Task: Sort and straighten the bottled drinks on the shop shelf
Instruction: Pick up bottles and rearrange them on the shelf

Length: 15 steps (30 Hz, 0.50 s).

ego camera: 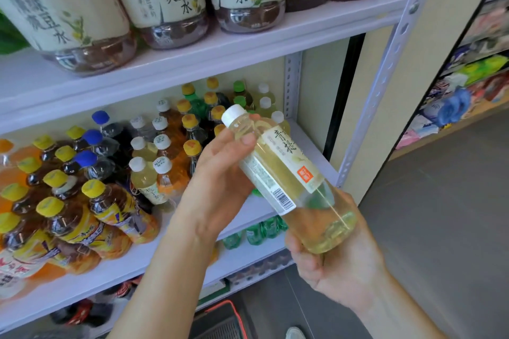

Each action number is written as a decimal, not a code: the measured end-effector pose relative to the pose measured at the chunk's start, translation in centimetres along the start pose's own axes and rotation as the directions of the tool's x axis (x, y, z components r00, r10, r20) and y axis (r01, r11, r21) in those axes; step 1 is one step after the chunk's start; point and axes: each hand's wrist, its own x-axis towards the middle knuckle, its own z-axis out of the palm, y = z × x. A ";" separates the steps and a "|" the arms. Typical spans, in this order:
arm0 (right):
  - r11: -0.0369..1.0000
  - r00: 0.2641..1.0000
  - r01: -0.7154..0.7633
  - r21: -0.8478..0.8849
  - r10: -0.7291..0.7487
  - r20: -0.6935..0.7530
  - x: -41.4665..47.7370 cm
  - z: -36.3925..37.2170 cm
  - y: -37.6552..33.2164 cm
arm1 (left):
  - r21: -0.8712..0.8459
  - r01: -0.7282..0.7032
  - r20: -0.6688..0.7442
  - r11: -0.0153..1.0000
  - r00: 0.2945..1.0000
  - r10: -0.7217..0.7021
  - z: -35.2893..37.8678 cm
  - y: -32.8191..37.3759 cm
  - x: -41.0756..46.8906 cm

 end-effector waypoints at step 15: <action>0.835 0.881 0.332 -0.438 -0.440 -0.171 -1.9 3.2 6.5 | 0.152 0.046 -0.174 0.987 0.984 -0.019 -2.1 2.4 -6.1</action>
